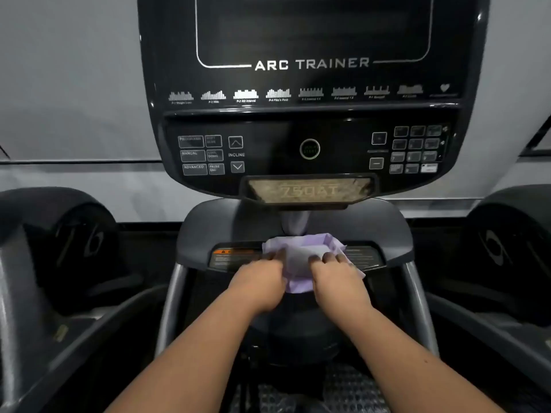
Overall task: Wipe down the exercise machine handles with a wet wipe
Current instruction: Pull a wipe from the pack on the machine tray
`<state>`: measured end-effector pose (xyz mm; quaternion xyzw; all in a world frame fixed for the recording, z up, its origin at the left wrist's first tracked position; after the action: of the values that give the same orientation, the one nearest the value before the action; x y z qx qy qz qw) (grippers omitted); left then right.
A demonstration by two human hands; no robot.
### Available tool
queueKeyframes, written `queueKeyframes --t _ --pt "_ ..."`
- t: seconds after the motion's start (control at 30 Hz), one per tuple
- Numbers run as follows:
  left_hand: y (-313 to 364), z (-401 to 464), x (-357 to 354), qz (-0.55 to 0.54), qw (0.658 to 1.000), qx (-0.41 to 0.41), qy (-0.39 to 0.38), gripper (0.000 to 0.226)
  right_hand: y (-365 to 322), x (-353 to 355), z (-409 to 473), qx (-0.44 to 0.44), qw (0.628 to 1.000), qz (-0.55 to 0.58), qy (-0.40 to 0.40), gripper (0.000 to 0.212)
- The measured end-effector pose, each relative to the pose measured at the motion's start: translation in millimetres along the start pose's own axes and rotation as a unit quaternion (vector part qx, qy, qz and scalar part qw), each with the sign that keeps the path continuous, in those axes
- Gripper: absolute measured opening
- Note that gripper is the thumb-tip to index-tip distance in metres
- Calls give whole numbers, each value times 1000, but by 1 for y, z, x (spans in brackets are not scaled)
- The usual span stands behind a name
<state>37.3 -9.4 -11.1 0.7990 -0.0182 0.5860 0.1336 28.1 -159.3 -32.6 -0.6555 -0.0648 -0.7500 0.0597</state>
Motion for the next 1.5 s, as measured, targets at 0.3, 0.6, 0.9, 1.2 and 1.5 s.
queueKeyframes --t 0.3,0.6,0.9,1.2,1.5 --pt "-6 -2 1 -35 999 5 -7 45 10 -9 12 -58 994 74 -54 36" --pt "1 -75 63 -258 952 -45 157 49 -18 83 -48 -266 532 803 32 19" --pt "2 -243 149 -406 837 -98 353 40 -110 229 -143 -144 363 921 2 26" --pt "-34 -399 167 -402 779 -76 475 41 -232 299 -214 45 411 906 -88 29" --pt "-75 -490 157 -196 740 -101 635 35 -306 307 -239 102 477 869 -78 10"
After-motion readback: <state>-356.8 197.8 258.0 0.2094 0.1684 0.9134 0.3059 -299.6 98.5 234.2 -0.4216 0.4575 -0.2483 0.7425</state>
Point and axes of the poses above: each hand's wrist, its own z-axis towards the middle knuckle, its own x-axis out of the back of the hand, y = z × x, the point moved 4 cm from there along z, towards the middle knuckle, and after that the axes turned 1 degree about z, right-handed, at the moved point
